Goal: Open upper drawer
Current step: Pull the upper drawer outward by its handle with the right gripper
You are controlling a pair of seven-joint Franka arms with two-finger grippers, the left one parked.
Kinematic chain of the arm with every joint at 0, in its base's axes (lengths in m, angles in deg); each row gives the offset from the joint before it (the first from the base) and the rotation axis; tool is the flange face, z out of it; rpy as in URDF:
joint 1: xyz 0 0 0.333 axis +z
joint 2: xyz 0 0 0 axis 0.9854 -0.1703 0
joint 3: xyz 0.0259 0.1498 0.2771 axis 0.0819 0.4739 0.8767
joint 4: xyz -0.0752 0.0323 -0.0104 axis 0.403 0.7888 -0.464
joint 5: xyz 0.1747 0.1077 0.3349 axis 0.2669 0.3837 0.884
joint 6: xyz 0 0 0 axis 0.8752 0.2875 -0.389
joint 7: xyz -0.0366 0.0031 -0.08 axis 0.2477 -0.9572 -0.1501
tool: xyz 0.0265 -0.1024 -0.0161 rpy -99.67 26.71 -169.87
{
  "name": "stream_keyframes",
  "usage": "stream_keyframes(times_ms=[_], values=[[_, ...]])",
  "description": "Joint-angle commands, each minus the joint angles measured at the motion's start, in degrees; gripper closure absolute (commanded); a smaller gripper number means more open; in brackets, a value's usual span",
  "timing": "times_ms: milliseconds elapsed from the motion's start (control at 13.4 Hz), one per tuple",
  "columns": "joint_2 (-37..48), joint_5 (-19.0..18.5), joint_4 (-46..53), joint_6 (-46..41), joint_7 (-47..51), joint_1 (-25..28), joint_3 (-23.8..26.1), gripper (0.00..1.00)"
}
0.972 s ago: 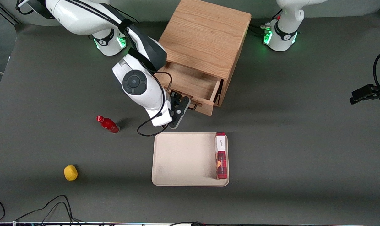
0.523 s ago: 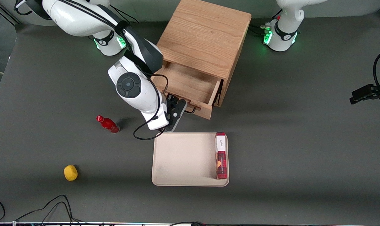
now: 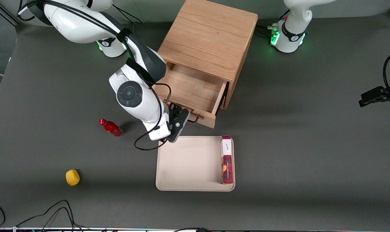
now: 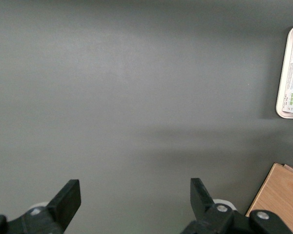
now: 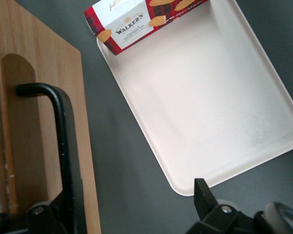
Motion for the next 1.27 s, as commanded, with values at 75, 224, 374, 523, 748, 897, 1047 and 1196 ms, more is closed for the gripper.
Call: stream_keyframes(times_ms=[75, 224, 374, 523, 748, 897, 1047, 1196], values=[[-2.29, -1.53, 3.47, -0.21, -2.43, -0.05, 0.13, 0.00], [-2.56, -1.53, 4.00, -0.39, -3.21, 0.04, -0.48, 0.00], [-2.56, -1.53, 4.44, -0.47, -3.92, -0.05, -0.57, 0.00], [-2.56, -1.53, 4.88, -0.56, -4.80, -0.14, -0.57, 0.00], [-2.82, -1.44, 5.32, -0.56, -4.80, -0.58, -1.54, 0.00], [-2.91, -1.44, 5.76, -0.56, -4.89, -0.66, -1.63, 0.00], [-2.99, -1.44, 6.29, -0.56, -4.89, -0.75, -1.71, 0.00], [-2.91, -1.44, 6.64, -0.74, -4.98, -0.84, -2.15, 0.00]])
